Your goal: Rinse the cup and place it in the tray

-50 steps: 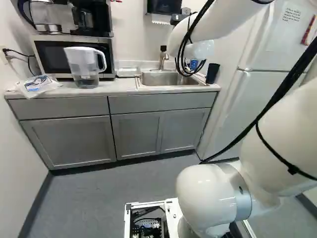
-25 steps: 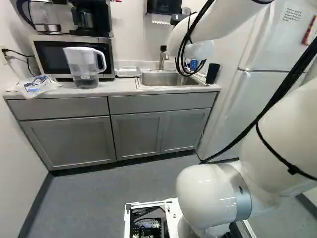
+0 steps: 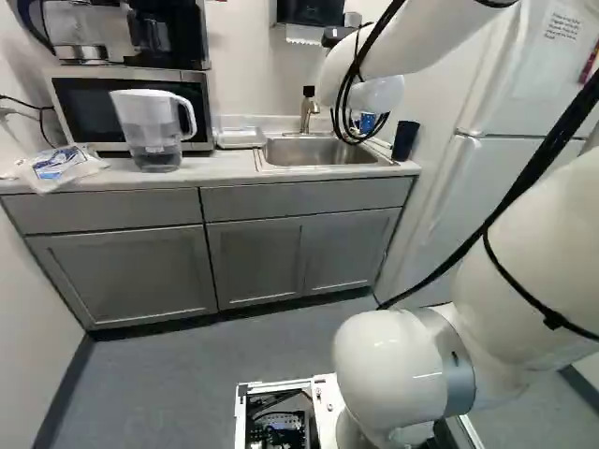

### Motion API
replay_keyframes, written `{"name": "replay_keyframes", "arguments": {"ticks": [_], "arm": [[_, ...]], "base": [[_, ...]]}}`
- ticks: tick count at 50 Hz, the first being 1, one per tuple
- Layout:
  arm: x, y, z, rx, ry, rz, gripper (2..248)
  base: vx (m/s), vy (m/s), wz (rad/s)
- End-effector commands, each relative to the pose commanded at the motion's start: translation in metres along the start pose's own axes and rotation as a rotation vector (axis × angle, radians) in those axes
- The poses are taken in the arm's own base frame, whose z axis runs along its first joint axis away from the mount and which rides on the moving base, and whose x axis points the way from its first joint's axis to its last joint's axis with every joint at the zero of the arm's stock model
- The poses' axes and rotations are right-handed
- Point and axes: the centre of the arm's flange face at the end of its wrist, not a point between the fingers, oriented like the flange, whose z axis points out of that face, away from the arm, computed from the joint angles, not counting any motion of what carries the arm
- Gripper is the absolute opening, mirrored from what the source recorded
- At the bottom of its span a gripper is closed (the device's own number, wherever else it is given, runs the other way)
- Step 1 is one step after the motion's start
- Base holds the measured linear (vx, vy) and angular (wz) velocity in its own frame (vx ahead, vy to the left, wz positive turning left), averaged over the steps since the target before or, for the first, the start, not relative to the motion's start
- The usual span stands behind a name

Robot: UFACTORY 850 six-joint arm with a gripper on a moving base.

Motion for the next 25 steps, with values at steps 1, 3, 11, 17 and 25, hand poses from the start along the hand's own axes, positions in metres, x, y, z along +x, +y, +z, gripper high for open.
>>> {"name": "replay_keyframes", "arguments": {"ticks": [1, 3, 11, 17, 25], "arm": [[0.0, 0.0, 0.0, 0.0, 0.0, 0.0, 247], [0.0, 0.0, 0.0, 0.0, 0.0, 0.0, 247], [0.0, 0.0, 0.0, 0.0, 0.0, 0.0, 247], [0.0, 0.0, 0.0, 0.0, 0.0, 0.0, 247], [0.0, 0.0, 0.0, 0.0, 0.0, 0.0, 247]], "base": [[0.122, 0.001, -0.023], [0.132, 0.001, -0.015], [0.125, -0.006, -0.02], [0.136, 0.002, -0.023], [0.129, -0.005, -0.024]]}}
